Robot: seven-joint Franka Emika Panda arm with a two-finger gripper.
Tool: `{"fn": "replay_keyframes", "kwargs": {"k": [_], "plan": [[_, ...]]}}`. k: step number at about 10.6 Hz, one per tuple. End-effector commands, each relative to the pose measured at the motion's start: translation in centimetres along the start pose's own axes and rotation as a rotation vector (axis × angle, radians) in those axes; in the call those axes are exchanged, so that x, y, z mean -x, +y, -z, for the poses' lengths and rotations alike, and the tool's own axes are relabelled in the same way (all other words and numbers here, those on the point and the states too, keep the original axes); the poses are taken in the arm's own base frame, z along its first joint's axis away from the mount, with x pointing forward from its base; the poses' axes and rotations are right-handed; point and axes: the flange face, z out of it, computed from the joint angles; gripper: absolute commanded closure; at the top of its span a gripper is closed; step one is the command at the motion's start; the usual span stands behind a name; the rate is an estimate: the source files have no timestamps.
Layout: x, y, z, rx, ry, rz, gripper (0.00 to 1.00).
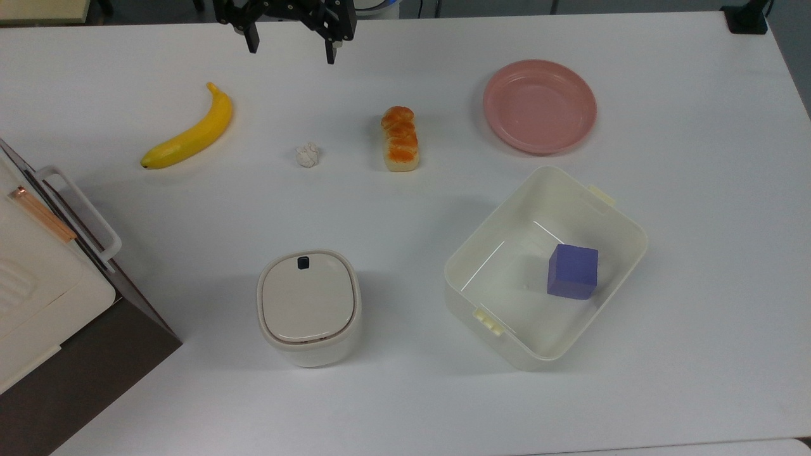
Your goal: Open the trash can
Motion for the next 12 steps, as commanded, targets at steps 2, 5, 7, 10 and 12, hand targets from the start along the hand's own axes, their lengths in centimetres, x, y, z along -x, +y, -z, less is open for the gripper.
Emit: {"fn": "replay_keyframes", "kwargs": {"k": [2, 5, 7, 10, 12], "plan": [[-0.48, 1.04, 1.28, -0.011, 0.108, 0.001, 0.0], [-0.03, 0.85, 1.0, -0.017, 0.063, 0.054, 0.0], [-0.38, 0.4, 0.94, -0.004, 0.085, -0.029, 0.0], [-0.71, 0.25, 0.79, 0.0, 0.098, -0.038, 0.0], [-0.57, 0.12, 0.82, -0.005, 0.097, -0.06, 0.0]]}}
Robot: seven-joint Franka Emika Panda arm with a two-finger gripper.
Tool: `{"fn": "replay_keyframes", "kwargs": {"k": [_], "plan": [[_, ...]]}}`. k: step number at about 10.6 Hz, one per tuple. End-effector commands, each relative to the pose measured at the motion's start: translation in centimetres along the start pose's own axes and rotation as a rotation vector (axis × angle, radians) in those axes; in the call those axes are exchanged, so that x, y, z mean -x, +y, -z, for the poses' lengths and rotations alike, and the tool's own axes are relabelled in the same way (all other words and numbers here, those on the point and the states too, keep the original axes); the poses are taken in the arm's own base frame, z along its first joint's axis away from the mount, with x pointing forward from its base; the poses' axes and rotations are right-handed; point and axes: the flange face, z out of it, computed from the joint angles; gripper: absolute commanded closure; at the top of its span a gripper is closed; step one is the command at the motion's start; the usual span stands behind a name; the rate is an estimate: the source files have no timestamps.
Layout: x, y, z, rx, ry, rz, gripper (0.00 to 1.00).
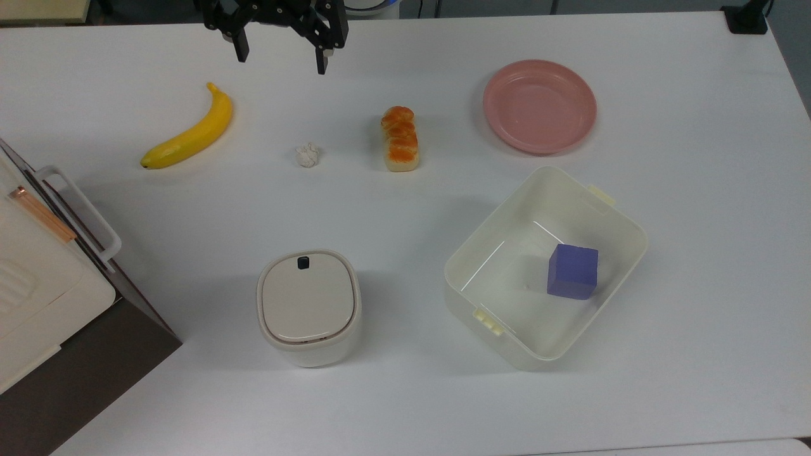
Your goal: Open the trash can
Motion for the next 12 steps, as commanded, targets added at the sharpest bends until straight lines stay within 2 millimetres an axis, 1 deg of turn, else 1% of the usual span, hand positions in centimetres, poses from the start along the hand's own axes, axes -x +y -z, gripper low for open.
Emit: {"fn": "replay_keyframes", "kwargs": {"k": [1, 3, 8, 9, 12], "plan": [[0.5, -0.2, 0.3, -0.003, 0.008, -0.049, 0.0], [1.2, -0.1, 0.0, -0.005, -0.046, -0.008, 0.0], [1.4, -0.1, 0.1, -0.016, -0.042, -0.008, 0.0], [1.5, -0.1, -0.1, -0.016, -0.048, -0.006, 0.0], [1.5, -0.1, -0.1, -0.016, -0.048, -0.005, 0.0]]}}
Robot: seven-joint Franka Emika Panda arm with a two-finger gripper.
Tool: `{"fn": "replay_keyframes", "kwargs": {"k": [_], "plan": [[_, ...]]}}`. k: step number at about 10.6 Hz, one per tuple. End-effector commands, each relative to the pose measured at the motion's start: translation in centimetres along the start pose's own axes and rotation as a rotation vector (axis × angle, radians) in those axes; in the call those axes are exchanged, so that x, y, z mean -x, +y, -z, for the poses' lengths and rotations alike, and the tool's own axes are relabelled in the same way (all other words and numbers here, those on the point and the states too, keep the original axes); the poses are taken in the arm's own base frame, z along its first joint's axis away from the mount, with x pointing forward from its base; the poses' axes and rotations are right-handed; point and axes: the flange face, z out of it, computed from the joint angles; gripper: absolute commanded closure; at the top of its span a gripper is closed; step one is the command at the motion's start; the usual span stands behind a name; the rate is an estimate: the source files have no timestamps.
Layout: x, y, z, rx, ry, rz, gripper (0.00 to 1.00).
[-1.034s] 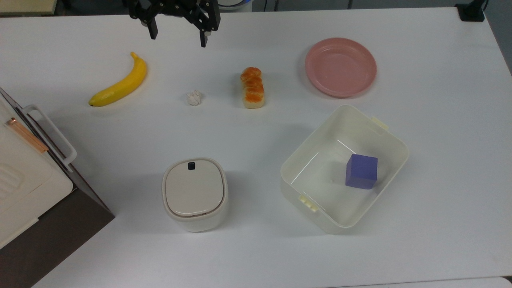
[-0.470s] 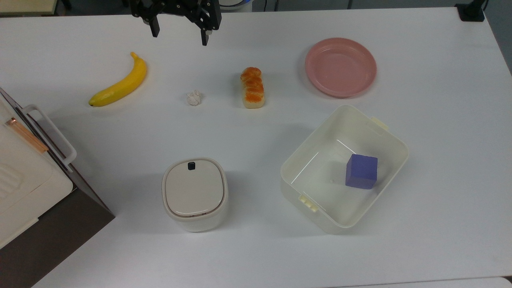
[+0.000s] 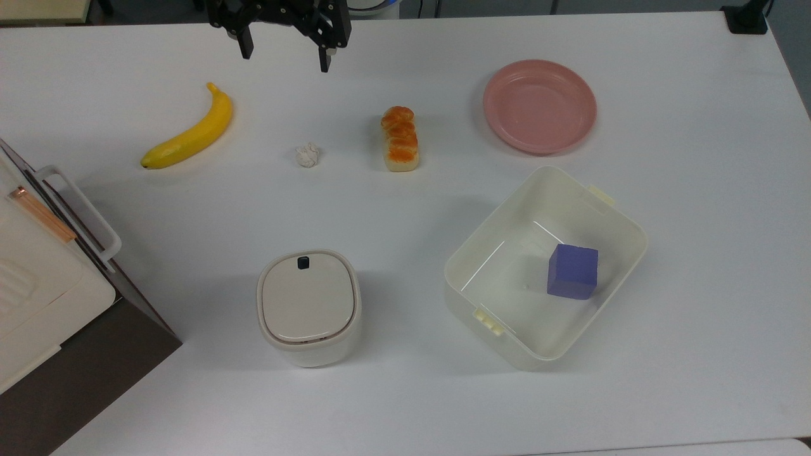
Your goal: Open the trash can
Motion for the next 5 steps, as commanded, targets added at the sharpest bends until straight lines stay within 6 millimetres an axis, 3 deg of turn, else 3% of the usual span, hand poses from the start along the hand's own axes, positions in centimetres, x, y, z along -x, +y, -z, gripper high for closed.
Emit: {"fn": "replay_keyframes", "kwargs": {"k": [1, 5], "plan": [[1.11, 0.07, 0.21, -0.015, -0.017, 0.015, 0.0], [1.15, -0.02, 0.13, -0.008, -0.019, 0.019, 0.0]]}}
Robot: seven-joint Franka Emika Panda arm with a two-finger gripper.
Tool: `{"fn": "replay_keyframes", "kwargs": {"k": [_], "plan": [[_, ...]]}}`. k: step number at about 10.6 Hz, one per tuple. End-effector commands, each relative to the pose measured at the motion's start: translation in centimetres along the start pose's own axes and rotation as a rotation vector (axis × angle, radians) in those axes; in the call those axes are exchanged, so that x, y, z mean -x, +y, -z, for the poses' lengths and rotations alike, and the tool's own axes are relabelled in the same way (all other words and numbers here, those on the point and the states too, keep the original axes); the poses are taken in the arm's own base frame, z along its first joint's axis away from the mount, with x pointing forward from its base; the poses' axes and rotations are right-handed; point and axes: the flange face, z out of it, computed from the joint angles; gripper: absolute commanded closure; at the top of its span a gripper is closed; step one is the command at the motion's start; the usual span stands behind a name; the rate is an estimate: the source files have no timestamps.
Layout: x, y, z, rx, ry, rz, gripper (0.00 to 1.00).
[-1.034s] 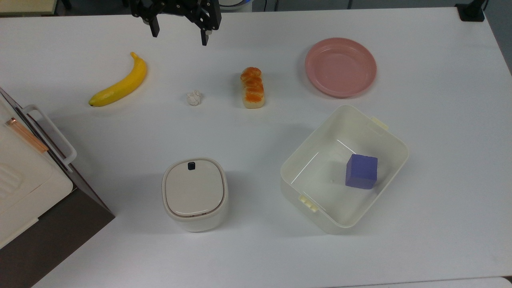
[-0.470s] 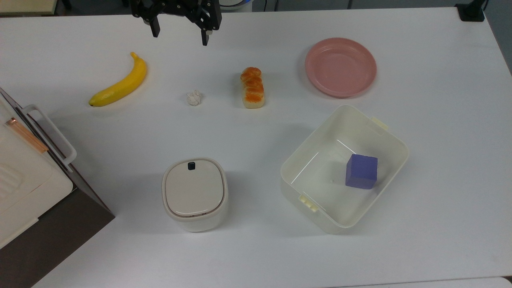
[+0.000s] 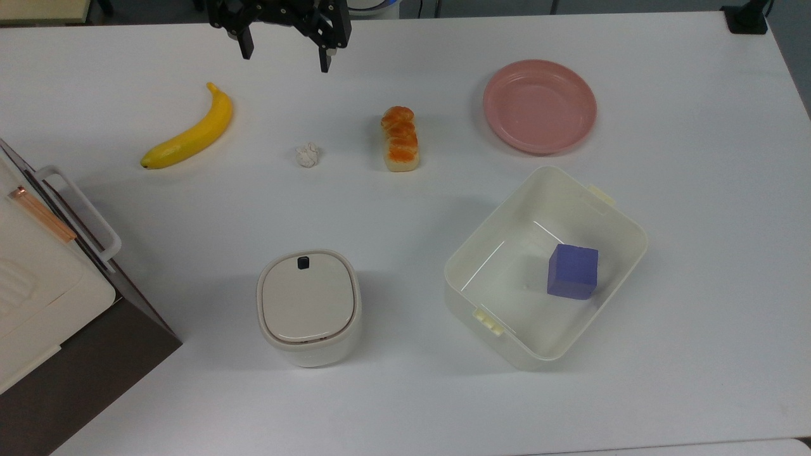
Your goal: Open the trash can
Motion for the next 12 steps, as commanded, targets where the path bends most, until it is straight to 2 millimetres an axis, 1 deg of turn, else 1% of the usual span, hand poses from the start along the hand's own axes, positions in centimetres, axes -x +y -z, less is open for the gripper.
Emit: {"fn": "replay_keyframes", "kwargs": {"k": [1, 3, 4, 5, 6, 7, 8, 9, 10, 11, 12], "plan": [[1.1, 0.1, 0.2, -0.009, -0.016, 0.015, 0.0], [1.1, 0.1, 0.2, -0.008, -0.018, 0.015, 0.0], [1.1, -0.1, 0.1, -0.004, -0.019, 0.02, 0.07], [1.1, -0.2, 0.1, -0.001, -0.017, 0.033, 0.18], [1.1, -0.2, -0.1, 0.003, -0.018, 0.07, 0.56], [0.9, -0.3, -0.3, 0.005, -0.01, 0.109, 0.89], [0.4, -0.5, -0.3, 0.011, 0.023, 0.124, 1.0], [-0.4, -0.7, -0.5, 0.017, 0.074, 0.122, 1.0], [-1.5, -1.5, -1.1, 0.022, 0.131, 0.11, 1.0], [-2.9, -2.9, -2.2, 0.046, 0.183, 0.052, 1.0], [-4.4, -3.6, -2.9, 0.082, 0.275, -0.056, 1.0]]}}
